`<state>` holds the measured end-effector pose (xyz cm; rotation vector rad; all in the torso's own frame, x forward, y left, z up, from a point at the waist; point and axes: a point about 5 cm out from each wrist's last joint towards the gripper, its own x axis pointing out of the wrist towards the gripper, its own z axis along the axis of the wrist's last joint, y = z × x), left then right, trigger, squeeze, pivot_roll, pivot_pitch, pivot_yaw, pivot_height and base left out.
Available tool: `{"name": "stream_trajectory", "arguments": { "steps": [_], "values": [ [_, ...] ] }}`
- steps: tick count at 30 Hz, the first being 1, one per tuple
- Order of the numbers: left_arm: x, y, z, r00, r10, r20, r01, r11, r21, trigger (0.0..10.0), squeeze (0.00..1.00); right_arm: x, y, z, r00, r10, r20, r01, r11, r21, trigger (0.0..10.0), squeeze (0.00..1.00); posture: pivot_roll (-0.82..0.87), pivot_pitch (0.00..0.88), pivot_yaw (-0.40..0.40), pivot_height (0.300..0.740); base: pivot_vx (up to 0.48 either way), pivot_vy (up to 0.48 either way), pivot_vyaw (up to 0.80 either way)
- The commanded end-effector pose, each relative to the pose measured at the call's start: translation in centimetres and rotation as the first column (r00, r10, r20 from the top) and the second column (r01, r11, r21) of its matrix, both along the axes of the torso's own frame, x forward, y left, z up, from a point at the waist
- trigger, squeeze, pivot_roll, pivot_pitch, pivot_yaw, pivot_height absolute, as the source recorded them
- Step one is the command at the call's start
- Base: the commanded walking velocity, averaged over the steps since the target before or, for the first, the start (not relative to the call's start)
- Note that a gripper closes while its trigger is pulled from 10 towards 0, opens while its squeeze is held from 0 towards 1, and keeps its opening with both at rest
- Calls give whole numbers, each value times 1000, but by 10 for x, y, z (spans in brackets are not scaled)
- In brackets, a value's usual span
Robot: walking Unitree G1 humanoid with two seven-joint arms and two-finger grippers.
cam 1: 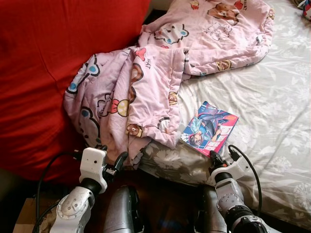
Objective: Clean up the room
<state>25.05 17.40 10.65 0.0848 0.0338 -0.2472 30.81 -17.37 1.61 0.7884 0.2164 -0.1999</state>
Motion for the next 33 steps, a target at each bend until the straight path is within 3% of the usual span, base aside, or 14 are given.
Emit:
{"name": "stream_trajectory", "arguments": {
  "steps": [1, 3, 7, 8, 9, 10, 14, 18, 21, 24, 33],
  "values": [
    [1, 3, -6, 1000, 16, -14, -16, 1000, 10, 10000, 0, -2, -7, 3, 999, -15, 35, 18, 998, -64, 0, 0, 84, 159, 55, 586, 0, 0, 0],
    [8, 1, -7, 1000, 25, -4, -25, 1000, -7, 10000, 0, -1, -7, 11, 994, 30, 103, -15, 989, -146, 0, 0, 68, 131, 51, 586, 0, 0, 0],
    [15, -1, -7, 1000, 30, 2, -30, 999, -18, 10000, 0, -1, -6, 15, 990, 52, 132, -25, 979, -203, 0, 0, 50, 108, 45, 586, 0, 0, 0],
    [22, -1, -7, 999, 43, 9, -42, 999, -32, 10000, 0, -3, -3, 19, 981, 106, 165, -57, 960, -275, 0, 0, 33, 84, 39, 586, 0, 0, 0],
    [22, -1, -7, 999, 43, 9, -42, 999, -32, 10000, 0, -3, -3, 19, 981, 106, 165, -57, 960, -275, 0, 0, 33, 84, 39, 586, 0, 0, 0],
    [26, -2, -7, 999, 52, 10, -51, 998, -41, 10000, 0, -6, 1, 23, 968, 164, 189, -94, 938, -334, 10000, 0, 27, 73, 36, 586, 0, 0, 0],
    [32, -2, -9, 998, 60, 15, -59, 997, -58, 10000, 0, -10, 2, 28, 957, 205, 208, -110, 912, -394, 10000, 0, 7, 49, 25, 586, 0, 0, 0],
    [40, 1, -12, 993, 117, 4, -115, 985, -129, 10000, 0, -14, 9, 30, 930, 314, 193, -187, 854, -485, 10000, 0, -1, 29, 4, 586, 0, 0, 0],
    [43, 4, -13, 992, 124, 2, -123, 985, -122, 10000, 0, -12, 7, 30, 938, 298, 179, -178, 854, -489, 10000, 0, -7, 23, -1, 600, 0, 0, 0],
    [44, 12, -25, 988, 153, -26, -155, 984, -91, 10000, 0, -11, 9, 30, 938, 320, 137, -206, 827, -523, 10000, 0, -15, 8, -7, 620, 0, 0, 0],
    [38, 33, -63, 962, 214, -171, -224, 974, -43, 10000, 0, -4, 7, 40, 945, 288, 156, -170, 837, -520, 10000, 0, -22, 0, -17, 674, 0, 0, 0]
  ]
}}
